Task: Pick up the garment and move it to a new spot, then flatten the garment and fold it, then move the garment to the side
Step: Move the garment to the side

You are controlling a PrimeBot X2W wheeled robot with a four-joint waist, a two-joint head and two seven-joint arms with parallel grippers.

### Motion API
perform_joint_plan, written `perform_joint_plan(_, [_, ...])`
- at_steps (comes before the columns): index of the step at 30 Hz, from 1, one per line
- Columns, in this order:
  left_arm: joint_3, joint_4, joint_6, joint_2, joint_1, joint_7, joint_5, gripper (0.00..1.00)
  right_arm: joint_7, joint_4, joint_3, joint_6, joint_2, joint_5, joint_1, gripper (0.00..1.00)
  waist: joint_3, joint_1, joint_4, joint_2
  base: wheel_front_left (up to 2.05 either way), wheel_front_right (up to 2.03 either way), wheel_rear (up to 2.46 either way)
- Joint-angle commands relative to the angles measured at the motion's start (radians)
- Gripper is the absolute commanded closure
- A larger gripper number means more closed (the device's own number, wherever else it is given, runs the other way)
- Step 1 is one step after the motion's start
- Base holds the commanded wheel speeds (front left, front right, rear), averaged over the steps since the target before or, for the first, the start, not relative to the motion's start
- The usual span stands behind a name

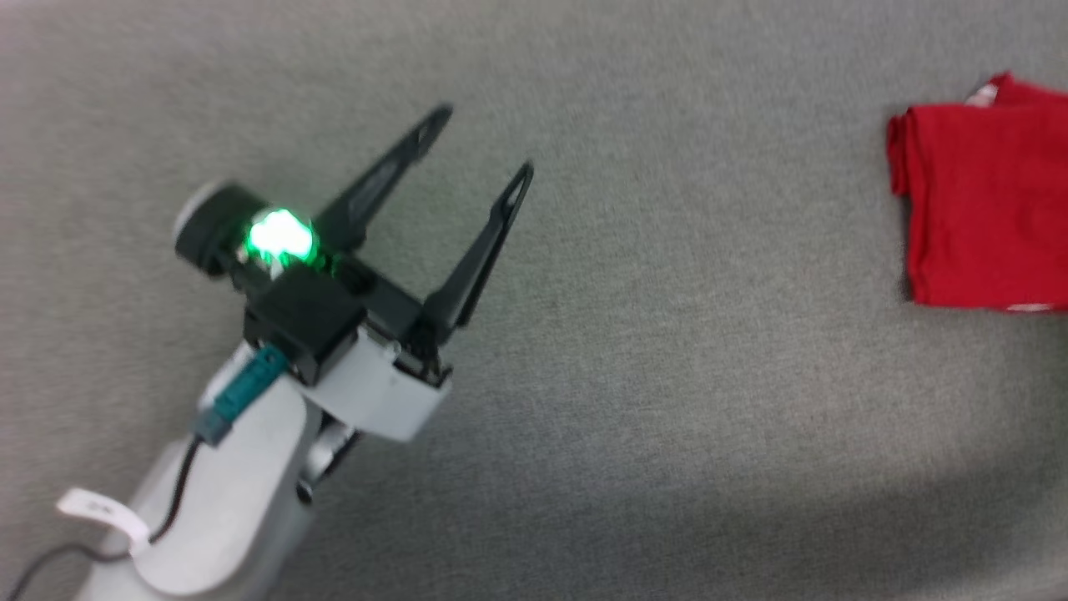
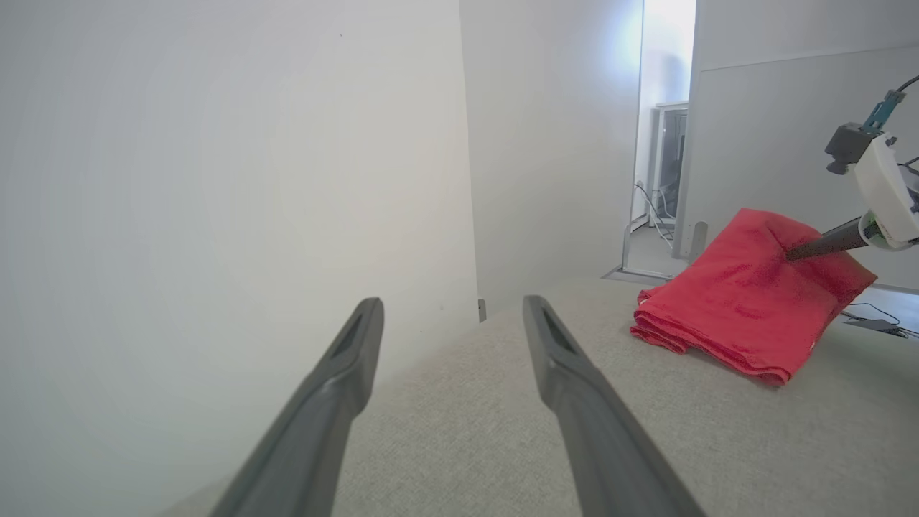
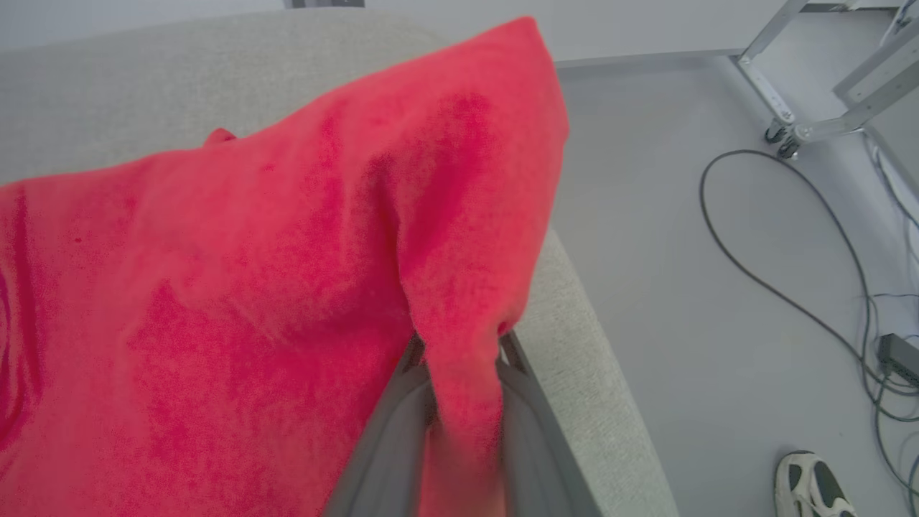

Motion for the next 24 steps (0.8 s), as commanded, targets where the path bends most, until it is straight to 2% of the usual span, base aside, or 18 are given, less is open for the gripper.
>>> perform_joint_plan(1, [-0.005,-0.005,-0.002,0.011,-0.03,0.001,0.007,0.0,-0.02,0.014,-0.001,-0.002,0.008,-0.019,-0.039,1.0,0.087,0.0,-0.053,0.0,0.0,0.0,0.0])
perform_joint_plan(8, [-0.02,-0.007,-0.002,0.053,-0.136,0.001,-0.011,0.0,-0.134,0.152,0.029,-0.002,0.031,-0.16,-0.203,1.0,0.16,0.0,-0.067,0.0,0.0,0.0,0.0])
perform_joint_plan(16, [-0.017,-0.012,-0.002,0.092,-0.175,0.001,-0.015,0.0,-0.26,0.356,0.038,-0.002,0.045,-0.312,-0.345,1.0,0.204,0.0,-0.057,0.0,0.0,0.0,0.0])
perform_joint_plan(21, [-0.019,-0.008,-0.002,0.106,-0.181,0.001,-0.016,0.0,-0.316,0.465,0.03,-0.002,0.075,-0.346,-0.409,1.0,0.214,0.0,-0.055,0.0,0.0,0.0,0.0])
perform_joint_plan(22, [-0.02,-0.007,-0.002,0.106,-0.182,0.001,-0.016,0.0,-0.331,0.483,0.026,-0.002,0.077,-0.35,-0.418,0.93,0.214,0.0,-0.055,0.0,0.0,0.0,0.0])
perform_joint_plan(23, [-0.021,-0.004,-0.002,0.105,-0.181,0.001,-0.015,0.0,-0.346,0.498,0.025,-0.002,0.082,-0.357,-0.425,0.7,0.214,0.0,-0.055,0.0,0.0,0.0,0.0])
perform_joint_plan(24, [-0.023,0.001,-0.002,0.103,-0.18,0.001,-0.018,0.0,-0.361,0.514,0.023,-0.002,0.086,-0.363,-0.433,0.36,0.213,0.0,-0.055,0.0,0.0,0.0,0.0])
